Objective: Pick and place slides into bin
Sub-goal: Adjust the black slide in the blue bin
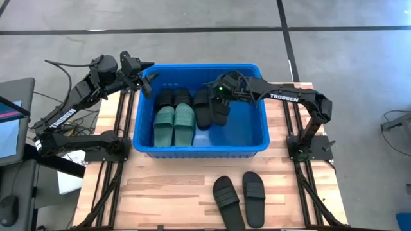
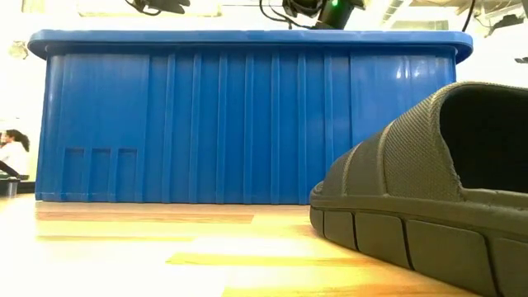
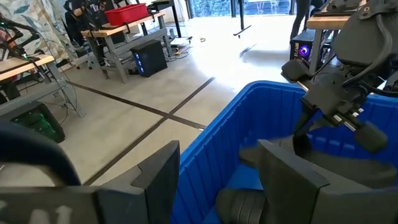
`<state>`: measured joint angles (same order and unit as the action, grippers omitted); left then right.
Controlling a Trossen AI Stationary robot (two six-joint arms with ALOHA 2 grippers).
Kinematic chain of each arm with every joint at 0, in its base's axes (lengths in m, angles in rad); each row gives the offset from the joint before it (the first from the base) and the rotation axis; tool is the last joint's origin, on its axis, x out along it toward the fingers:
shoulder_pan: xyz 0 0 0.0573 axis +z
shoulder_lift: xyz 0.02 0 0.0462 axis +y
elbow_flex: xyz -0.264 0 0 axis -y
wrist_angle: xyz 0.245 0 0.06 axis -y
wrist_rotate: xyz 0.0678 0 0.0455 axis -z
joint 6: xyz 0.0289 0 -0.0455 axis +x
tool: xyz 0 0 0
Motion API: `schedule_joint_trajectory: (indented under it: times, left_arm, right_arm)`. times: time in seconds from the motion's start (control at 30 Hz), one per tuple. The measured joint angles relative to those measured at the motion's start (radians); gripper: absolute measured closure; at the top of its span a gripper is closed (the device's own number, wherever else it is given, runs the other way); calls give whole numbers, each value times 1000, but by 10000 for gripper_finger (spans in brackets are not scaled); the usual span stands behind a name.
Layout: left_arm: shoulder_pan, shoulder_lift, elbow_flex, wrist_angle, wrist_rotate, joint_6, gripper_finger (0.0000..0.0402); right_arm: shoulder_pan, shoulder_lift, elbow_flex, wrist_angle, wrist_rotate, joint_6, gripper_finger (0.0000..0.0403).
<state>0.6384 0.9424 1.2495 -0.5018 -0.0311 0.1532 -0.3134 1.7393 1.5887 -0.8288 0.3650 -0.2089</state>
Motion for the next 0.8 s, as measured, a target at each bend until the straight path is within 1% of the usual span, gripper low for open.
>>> schedule_joint_trajectory:
  times: [0.47,0.57,0.8]
  left_arm:
    - [0,0,0,-1,0,-22,203]
    - [0,0,0,-1,0,-24,203]
    - [0,0,0,-1,-1,-24,203]
  right_arm:
    - [5,0,0,20,6,19,403]
    - [5,0,0,-18,27,18,403]
    - [-10,0,0,-179,83,27,403]
